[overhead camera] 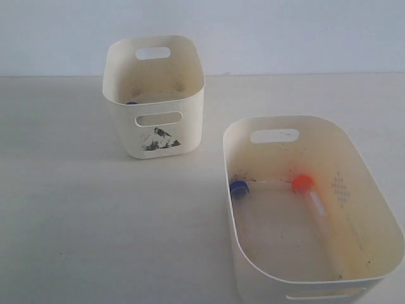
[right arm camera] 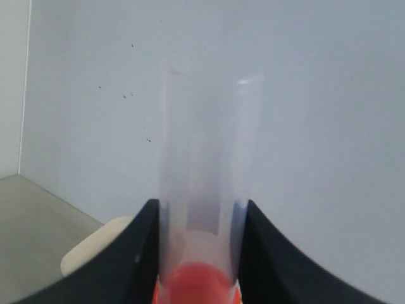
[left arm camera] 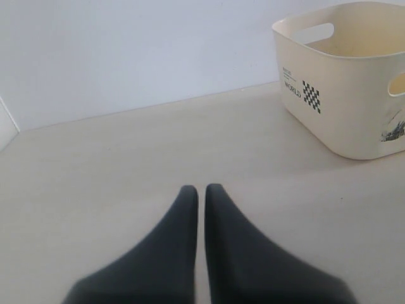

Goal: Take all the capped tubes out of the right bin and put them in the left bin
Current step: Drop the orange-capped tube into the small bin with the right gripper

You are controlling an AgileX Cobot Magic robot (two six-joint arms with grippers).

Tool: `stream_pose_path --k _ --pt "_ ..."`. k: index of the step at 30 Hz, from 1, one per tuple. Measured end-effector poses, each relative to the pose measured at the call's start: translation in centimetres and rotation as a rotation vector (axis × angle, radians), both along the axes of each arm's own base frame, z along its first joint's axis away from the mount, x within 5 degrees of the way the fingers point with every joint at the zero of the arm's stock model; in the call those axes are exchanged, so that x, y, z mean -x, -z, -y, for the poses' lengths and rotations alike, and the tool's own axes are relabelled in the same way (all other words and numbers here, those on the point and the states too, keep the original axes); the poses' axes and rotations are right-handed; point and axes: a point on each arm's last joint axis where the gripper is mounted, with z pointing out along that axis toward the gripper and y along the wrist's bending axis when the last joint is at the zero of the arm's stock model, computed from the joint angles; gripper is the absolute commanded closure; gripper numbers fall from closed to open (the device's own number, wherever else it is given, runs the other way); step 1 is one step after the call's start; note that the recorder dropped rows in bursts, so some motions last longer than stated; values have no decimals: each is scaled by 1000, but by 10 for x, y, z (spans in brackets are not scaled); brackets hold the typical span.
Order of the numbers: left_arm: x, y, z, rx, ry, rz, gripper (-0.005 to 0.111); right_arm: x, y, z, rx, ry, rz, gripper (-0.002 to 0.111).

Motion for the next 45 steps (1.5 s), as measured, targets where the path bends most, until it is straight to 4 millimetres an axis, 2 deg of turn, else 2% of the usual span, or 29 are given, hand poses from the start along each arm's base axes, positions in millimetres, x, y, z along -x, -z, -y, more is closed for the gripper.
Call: stream_pose_path --k 6,9,16,20,22,23,25,27,28,30,31,32,33,34,36,37,38,39,40,42,45 --pt "0 0 0 0 0 0 102 -5 3 -3 -2 -5 36 108" --pt "0 0 0 0 0 0 102 -25 16 -18 -27 -38 67 108" --pt "0 0 0 0 0 0 102 -120 62 -77 -65 -96 16 108" --pt "0 0 0 0 0 0 102 -187 103 -116 -123 -121 -15 107" --pt "0 0 0 0 0 0 102 -219 130 -136 -131 -141 -57 98" --pt "0 0 0 0 0 0 102 -235 143 -146 -134 -154 -87 89" --pt "0 0 0 0 0 0 102 -266 169 -166 -143 -176 -154 61" --pt "0 0 0 0 0 0 102 -300 190 -186 -143 -180 -209 41" --pt "0 0 0 0 0 0 102 -319 204 -196 -142 -171 -247 47" --pt "0 0 0 0 0 0 102 -350 231 -210 -134 -120 -370 79" --pt "0 0 0 0 0 0 102 -360 244 -213 -131 -86 -452 103" --pt "0 0 0 0 0 0 102 -366 251 -216 -111 -53 -536 105" --pt "0 0 0 0 0 0 102 -367 250 -218 -56 -15 -644 106" --pt "0 0 0 0 0 0 102 -365 243 -217 -20 -4 -675 109" --pt "0 0 0 0 0 0 102 -346 206 -211 58 -1 -712 109" --pt "0 0 0 0 0 0 102 -331 175 -203 83 0 -697 109" --pt "0 0 0 0 0 0 102 -322 158 -196 96 2 -685 109" --pt "0 0 0 0 0 0 102 -303 128 -184 119 5 -656 109" --pt "0 0 0 0 0 0 102 -288 108 -174 141 11 -652 109" --pt "0 0 0 0 0 0 102 -263 86 -157 184 33 -675 109" --pt "0 0 0 0 0 0 102 -235 70 -135 211 99 -766 109"
